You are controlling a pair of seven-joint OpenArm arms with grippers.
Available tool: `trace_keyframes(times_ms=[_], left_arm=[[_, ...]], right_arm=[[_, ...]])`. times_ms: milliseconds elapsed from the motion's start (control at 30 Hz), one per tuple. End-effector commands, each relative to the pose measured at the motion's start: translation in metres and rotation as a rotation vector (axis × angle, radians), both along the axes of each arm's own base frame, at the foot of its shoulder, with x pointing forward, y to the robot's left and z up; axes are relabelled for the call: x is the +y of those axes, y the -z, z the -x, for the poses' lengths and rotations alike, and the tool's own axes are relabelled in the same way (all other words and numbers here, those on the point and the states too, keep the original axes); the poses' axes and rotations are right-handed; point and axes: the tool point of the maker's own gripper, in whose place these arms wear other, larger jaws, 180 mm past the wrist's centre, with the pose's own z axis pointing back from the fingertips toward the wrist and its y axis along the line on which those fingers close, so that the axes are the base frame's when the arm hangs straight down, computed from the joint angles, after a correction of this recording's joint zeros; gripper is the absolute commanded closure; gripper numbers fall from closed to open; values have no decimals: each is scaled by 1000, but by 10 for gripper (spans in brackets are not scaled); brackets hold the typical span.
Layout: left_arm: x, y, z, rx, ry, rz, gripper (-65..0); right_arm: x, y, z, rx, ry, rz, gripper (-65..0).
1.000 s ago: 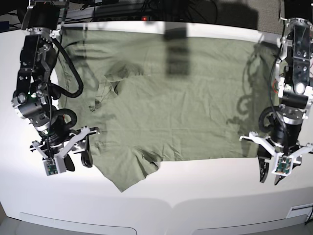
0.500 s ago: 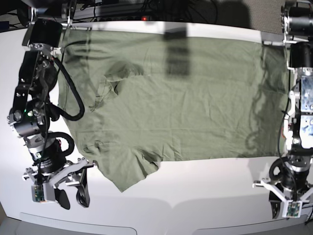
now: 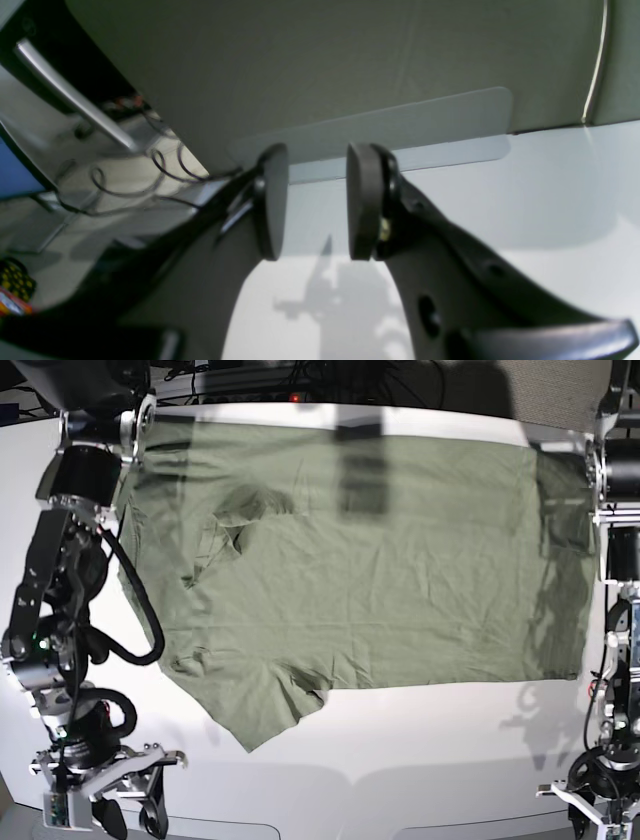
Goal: Fold the T-shirt properly
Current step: 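Move both open grippers across the shirt toward its hem side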
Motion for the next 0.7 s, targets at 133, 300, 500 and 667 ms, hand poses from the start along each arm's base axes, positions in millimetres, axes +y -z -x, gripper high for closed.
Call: trace_keyframes(times_ms=[133, 300, 500, 667], left_arm=[[19, -20, -14, -34, -41, 0, -198], [38, 7, -26, 68, -54, 7, -198], [71, 30, -33, 164, -94, 30, -198], [101, 45, -28, 251, -97, 61, -198]], right_arm=[[-8, 11, -34, 72, 7, -19, -291], [3, 57, -63, 252, -58, 26, -291], [7, 86, -89, 392, -57, 84, -291], [-3, 118, -96, 552, -27, 164, -291]])
